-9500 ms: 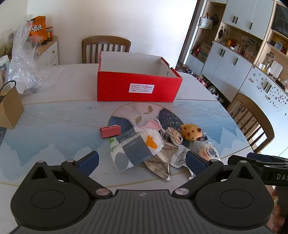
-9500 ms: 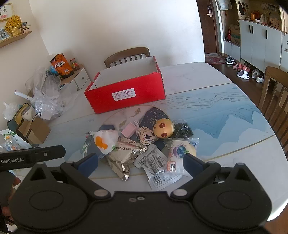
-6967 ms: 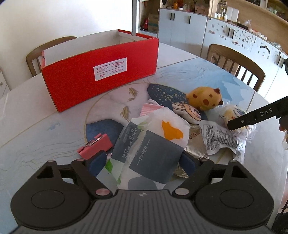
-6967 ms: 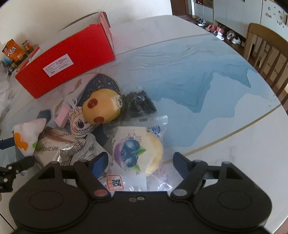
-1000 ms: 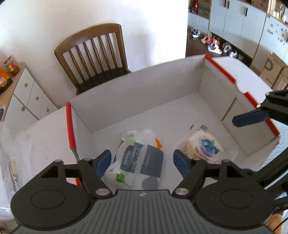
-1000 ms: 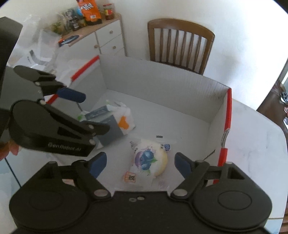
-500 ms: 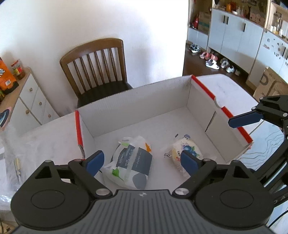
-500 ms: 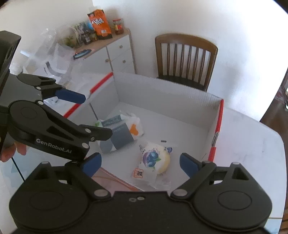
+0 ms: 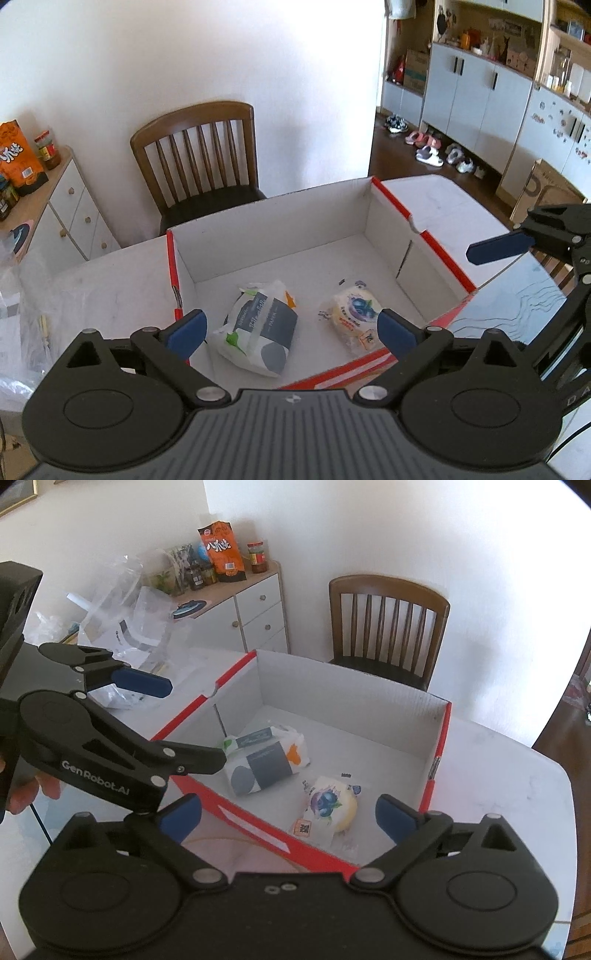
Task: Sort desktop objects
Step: 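Withdraw both grippers from the box back toward the item pile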
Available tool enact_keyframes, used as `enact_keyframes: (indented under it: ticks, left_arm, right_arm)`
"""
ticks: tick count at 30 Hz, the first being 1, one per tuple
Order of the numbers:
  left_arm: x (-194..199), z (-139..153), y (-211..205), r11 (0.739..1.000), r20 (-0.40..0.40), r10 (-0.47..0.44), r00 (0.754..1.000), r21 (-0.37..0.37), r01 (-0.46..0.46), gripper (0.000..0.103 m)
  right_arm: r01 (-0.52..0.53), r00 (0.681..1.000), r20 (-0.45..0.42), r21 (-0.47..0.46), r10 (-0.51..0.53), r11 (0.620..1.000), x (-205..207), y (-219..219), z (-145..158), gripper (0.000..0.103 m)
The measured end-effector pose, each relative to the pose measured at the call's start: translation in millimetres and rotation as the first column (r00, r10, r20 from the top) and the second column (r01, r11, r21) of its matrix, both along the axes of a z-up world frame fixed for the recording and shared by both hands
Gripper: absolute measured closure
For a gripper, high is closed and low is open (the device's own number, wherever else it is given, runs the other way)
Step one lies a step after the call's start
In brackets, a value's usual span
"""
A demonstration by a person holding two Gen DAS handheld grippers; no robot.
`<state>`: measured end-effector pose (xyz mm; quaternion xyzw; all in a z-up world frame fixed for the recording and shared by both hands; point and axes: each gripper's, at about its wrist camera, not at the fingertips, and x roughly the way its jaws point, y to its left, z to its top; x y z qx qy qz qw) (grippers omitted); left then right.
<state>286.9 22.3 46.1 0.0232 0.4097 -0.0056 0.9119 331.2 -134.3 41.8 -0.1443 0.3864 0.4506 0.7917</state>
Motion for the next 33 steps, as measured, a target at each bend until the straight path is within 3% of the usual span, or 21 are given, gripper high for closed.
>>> enact_keyframes:
  ticks: [14, 33]
  left_arm:
    - [-48, 14, -2, 1.000, 0.046, 0.025, 0.999, -0.016, -0.024, 0.004]
    - [-115, 19, -13, 0.997, 0.079, -0.064, 0.995, -0.043, 0.067, 0.004]
  right_arm:
    - [0.030, 0.999, -0.020, 0.008, -0.030, 1.000, -42, -23, 10, 0.002]
    - [0.166, 0.984, -0.074, 0.023, -0.164, 0.986, -105, -66, 12, 0.002]
